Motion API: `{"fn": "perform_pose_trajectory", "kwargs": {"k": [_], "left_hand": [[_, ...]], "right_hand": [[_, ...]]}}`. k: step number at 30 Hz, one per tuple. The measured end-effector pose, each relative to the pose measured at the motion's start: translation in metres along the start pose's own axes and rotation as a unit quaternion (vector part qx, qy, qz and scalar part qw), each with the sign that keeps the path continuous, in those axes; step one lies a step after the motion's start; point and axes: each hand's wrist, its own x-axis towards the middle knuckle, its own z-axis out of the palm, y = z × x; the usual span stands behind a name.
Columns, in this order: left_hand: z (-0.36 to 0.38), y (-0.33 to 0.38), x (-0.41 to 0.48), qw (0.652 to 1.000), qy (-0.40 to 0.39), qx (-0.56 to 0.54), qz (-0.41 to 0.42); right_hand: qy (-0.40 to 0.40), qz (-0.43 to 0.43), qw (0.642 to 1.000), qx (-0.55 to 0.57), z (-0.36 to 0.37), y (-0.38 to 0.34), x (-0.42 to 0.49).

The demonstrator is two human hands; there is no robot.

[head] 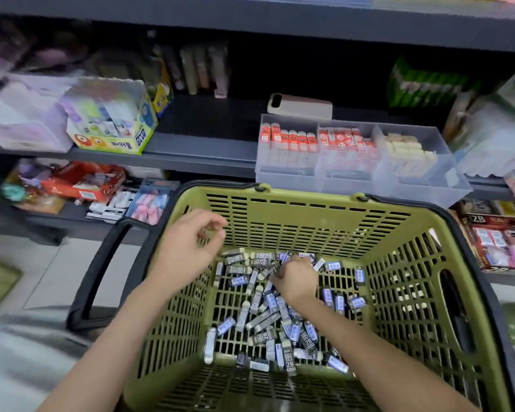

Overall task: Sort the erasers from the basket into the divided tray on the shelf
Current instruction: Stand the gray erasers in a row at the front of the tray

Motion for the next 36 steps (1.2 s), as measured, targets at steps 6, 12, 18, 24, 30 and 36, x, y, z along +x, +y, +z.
{"fn": "perform_pose_trajectory", "kwargs": {"k": [6,12,18,24,30,36], "left_hand": [[0.014,0.006,0.0,0.952,-0.222,-0.097,-0.19],[0.016,0.003,-0.004,0.959,-0.139,-0.154,-0.195],[0.006,0.001,0.007,0.865,-0.045,-0.37,-0.336],[0.0,0.0,0.009,0.821,-0.069,-0.423,-0.376],[0.001,-0.005,0.009,0.831,-0.061,-0.405,-0.377],[0.003,-0.006,0.011,0.831,-0.063,-0.391,-0.39]], "right_hand": [[-0.063,-0.08,0.837,0.537,-0.048,-0.04,-0.034],[-0.063,-0.143,0.834,0.529,-0.036,-0.048,-0.035],[-0.065,-0.2,0.978,0.008,-0.004,-0.002,0.023],[-0.014,-0.199,0.98,-0.011,0.021,0.002,0.024],[-0.049,-0.217,0.972,-0.074,0.029,0.001,0.025],[-0.044,-0.298,0.946,-0.123,0.02,-0.001,0.047]]}}
